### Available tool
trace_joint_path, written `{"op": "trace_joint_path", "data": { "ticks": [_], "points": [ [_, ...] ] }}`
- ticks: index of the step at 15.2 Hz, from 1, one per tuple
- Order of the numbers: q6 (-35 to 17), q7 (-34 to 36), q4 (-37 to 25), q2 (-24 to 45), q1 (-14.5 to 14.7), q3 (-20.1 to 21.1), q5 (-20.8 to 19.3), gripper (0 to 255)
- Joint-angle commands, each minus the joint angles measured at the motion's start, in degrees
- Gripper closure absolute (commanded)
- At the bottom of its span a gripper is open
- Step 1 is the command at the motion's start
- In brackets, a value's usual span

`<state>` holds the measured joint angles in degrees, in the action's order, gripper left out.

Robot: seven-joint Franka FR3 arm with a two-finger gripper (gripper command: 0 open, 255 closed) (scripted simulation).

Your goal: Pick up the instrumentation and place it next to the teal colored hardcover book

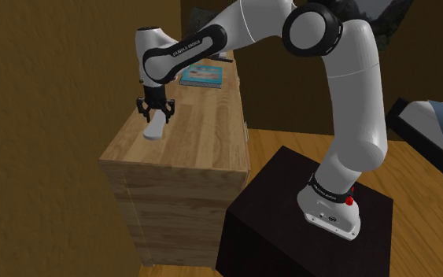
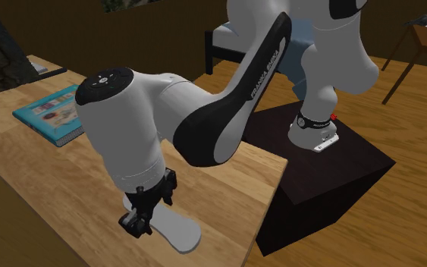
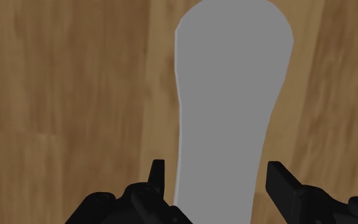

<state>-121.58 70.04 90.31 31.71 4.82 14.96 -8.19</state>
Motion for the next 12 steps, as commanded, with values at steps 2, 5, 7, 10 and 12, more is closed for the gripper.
{"op": "trace_joint_path", "data": {
  "ticks": [2, 5, 7, 10, 12],
  "points": [
    [1.92, -0.17, -1.01, -0.95, -0.07, 0.18, 0.30, 255],
    [3.78, -0.32, -2.00, -1.84, -0.12, 0.34, 0.58, 255],
    [5.04, -0.42, -2.74, -2.39, -0.15, 0.44, 0.75, 255],
    [6.98, -0.56, -3.97, -3.12, -0.17, 0.57, 0.99, 255],
    [8.30, -0.65, -4.87, -3.55, -0.18, 0.65, 1.13, 255]
  ]
}}
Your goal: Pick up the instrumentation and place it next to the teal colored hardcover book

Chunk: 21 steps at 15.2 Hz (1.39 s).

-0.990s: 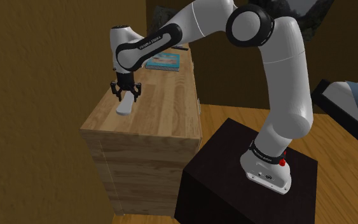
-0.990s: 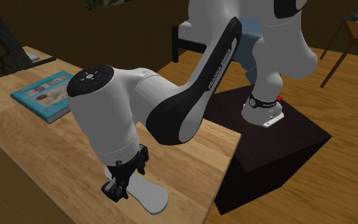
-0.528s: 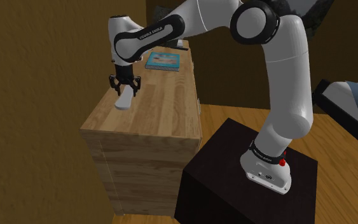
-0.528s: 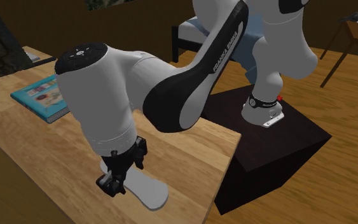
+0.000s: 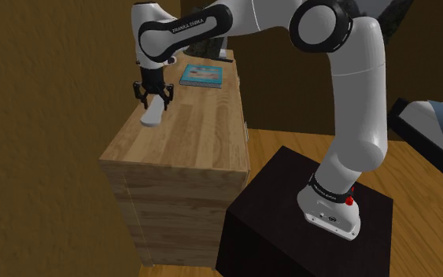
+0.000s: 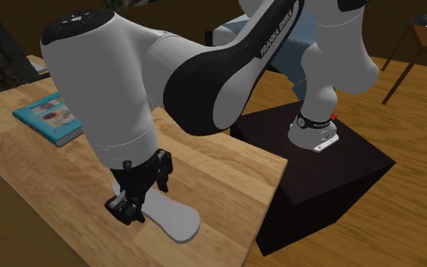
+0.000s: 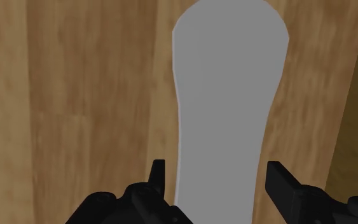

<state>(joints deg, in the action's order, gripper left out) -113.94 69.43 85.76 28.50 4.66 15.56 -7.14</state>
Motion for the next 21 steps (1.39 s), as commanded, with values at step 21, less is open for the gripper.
{"op": "trace_joint_path", "data": {
  "ticks": [21],
  "points": [
    [0.45, -23.03, 3.71, -4.48, -17.07, -5.41, 3.79, 255]
  ]
}}
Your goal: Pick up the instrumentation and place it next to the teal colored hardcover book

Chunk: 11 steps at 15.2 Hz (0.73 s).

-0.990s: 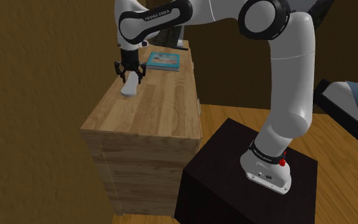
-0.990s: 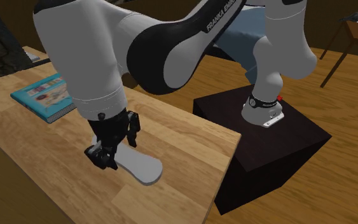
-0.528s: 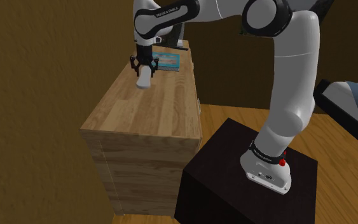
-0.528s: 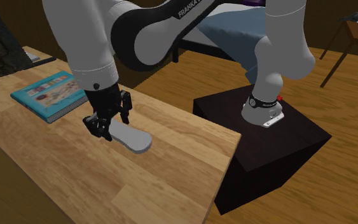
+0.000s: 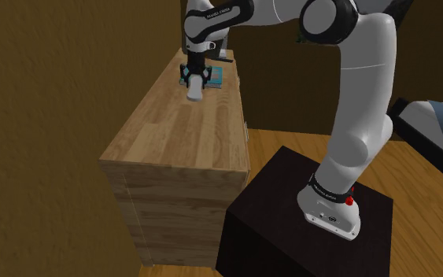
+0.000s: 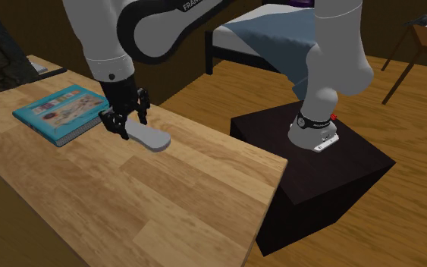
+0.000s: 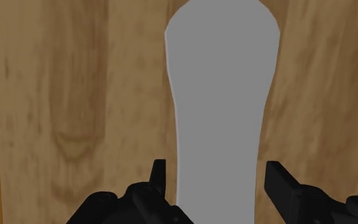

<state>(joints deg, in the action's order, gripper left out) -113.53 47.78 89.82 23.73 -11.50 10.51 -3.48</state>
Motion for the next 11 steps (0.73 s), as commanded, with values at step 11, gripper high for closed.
{"op": "trace_joint_path", "data": {
  "ticks": [11],
  "points": [
    [4.08, -13.77, -10.77, 6.71, -9.37, -3.73, 0.99, 255]
  ]
}}
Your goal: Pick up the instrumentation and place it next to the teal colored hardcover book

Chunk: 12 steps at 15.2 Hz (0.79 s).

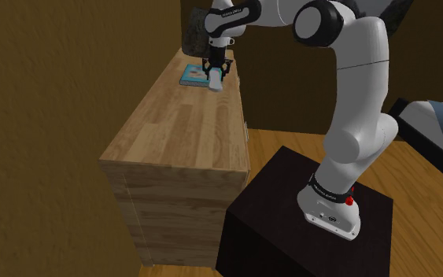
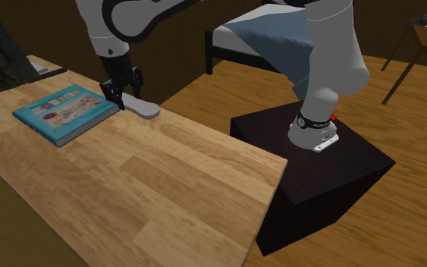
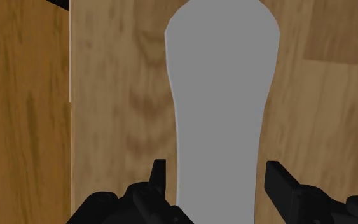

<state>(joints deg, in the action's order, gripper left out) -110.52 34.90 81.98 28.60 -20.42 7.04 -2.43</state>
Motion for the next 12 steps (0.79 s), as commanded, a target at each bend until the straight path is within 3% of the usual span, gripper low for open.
{"op": "trace_joint_path", "data": {
  "ticks": [1, 12],
  "points": [
    [1.68, -1.94, -4.48, 2.79, -1.17, -0.53, 0.01, 255],
    [-4.61, -2.36, -0.61, 5.23, -1.55, -0.79, -0.20, 255]
  ]
}}
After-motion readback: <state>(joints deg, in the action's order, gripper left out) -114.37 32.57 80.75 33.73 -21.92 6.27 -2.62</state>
